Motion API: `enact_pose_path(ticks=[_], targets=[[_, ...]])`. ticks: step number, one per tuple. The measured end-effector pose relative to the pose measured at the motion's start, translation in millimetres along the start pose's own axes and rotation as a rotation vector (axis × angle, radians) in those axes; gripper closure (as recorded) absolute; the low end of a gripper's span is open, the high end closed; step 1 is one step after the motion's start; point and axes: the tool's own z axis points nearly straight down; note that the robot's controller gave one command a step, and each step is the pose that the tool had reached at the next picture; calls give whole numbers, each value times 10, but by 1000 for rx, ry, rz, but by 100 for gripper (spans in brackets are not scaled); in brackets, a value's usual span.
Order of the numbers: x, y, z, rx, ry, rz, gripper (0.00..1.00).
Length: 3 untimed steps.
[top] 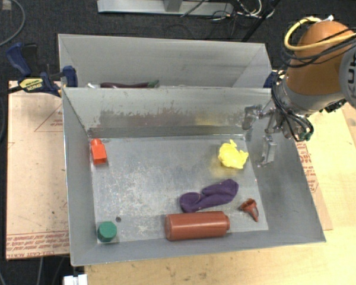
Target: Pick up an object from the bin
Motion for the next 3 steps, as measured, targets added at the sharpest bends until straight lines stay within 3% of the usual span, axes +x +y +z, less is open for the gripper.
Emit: enact_pose_path(ticks=[1,2,3], targets=[[266,183,1115,-2,5,142,100],[266,183,1115,-2,5,142,100],[218,245,565,-2,2,138,100]])
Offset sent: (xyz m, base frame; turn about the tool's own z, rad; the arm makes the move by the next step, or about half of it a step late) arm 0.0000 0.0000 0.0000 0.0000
